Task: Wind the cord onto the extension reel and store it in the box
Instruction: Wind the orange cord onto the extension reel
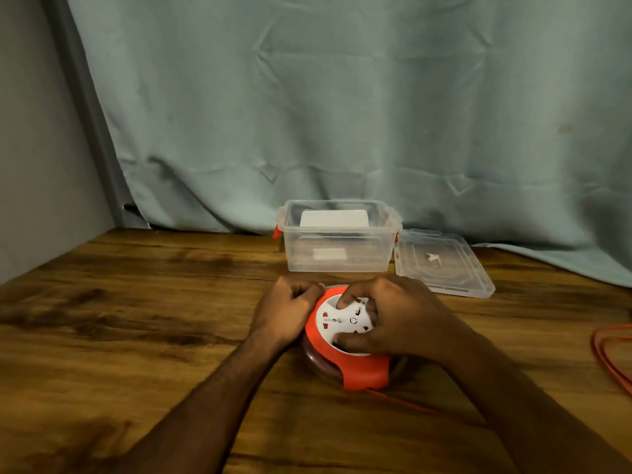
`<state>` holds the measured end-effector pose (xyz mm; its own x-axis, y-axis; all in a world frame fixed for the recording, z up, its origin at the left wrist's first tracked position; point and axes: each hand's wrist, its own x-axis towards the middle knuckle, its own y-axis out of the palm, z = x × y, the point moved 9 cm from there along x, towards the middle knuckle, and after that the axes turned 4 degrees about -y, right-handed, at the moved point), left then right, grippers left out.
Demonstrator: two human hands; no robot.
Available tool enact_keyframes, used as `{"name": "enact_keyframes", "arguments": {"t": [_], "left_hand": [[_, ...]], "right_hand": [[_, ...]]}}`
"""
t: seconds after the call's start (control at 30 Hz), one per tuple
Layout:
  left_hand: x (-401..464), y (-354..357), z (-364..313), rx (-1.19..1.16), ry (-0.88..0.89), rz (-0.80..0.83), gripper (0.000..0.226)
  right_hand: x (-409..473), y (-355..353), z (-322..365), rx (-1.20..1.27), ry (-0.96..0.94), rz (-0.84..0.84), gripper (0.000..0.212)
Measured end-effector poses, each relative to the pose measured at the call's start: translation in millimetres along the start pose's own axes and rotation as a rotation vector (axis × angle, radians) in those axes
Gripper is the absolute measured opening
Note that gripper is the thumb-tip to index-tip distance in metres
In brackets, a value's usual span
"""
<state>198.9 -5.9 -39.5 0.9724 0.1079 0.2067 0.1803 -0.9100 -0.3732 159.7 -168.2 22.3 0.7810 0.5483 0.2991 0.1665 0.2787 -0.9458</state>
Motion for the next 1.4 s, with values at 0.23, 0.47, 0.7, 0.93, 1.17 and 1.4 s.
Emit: {"name": "enact_keyframes", "arguments": {"t": [0.23, 0.47, 0.7, 0.93, 1.17, 1.4], "left_hand": [[-1, 0, -2, 0.010, -0.001, -0.003, 0.047], [-3, 1, -1, 0.038, -0.017, 0.000, 0.042], [-4, 1, -2, 0.054, -0.023, 0.000, 0.041], [-1, 2, -3, 0.051, 0.017, 0.000, 0.048], [-2, 2, -2, 0.025, 0.008, 0.001, 0.053], [-4, 1, -4, 0.027, -0.008, -0.007, 0.059]], "right_hand": [[3, 2, -13, -0.103, 0.231, -0.111, 0.074], [-3, 0, -21, -0.143, 0.418, -0.120, 0.072], [2, -5, -7, -0.132, 0.270, -0.047, 0.044], [-8, 1, 12, 0.064, -0.098, 0.099, 0.052], [-6, 0, 5, -0.022, -0.015, 0.072, 0.068], [-6, 2, -2, -0.111, 0.238, -0.079, 0.071]]}}
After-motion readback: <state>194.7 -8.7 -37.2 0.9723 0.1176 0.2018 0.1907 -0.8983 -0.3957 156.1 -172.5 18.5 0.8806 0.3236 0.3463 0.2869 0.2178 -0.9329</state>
